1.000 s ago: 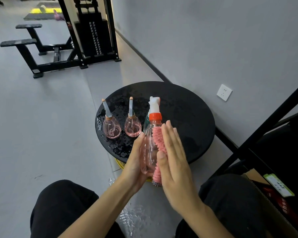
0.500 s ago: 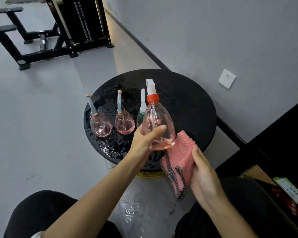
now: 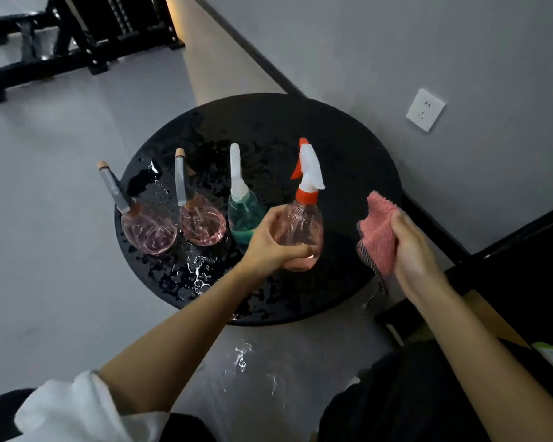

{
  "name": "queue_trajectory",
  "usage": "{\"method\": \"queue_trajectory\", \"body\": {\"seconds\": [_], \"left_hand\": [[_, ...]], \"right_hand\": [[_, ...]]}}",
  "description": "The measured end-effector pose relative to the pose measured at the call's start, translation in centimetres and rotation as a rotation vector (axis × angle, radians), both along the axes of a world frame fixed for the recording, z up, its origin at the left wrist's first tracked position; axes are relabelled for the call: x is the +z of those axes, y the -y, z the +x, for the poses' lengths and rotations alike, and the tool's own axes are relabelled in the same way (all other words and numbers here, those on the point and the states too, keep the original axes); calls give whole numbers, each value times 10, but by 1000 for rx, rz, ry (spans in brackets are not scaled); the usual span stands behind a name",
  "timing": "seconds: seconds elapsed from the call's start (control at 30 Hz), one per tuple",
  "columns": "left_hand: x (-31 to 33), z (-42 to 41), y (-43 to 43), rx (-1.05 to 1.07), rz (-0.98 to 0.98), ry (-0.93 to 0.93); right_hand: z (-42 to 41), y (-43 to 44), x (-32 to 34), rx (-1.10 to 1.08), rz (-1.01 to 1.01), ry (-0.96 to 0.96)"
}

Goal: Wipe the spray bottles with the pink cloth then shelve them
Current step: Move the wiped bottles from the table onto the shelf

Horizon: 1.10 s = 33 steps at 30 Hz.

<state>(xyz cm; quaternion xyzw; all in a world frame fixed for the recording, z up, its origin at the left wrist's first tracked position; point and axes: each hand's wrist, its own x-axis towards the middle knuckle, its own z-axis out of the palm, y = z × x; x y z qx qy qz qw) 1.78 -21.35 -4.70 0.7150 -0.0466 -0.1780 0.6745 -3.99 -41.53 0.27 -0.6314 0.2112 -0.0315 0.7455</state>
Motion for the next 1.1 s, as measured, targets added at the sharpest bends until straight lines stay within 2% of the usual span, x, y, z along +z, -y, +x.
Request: {"method": "queue_trajectory", "body": {"seconds": [0.17,0.3,0.47,0.77,1.0,1.1], "left_hand": [[-23,19,7,-51,58,17],[-40,32,10,-55,126,47],[-50,42,13,-81,207,79],[-49,51,14,-117,261,114],[-48,49,15,-117,241,137],[-50,48,15,-77,273,164]], "right_hand": [[35,21,-48,87,-437,-20],[50,24,-89,365,-807,-136],[51,3,-114,575,-1162,-276],[53,-13,-133,605,-1438,-286],[45,-7,-106,564,-1344,-230],[26,-9,-91,550,-1302,-279]]}}
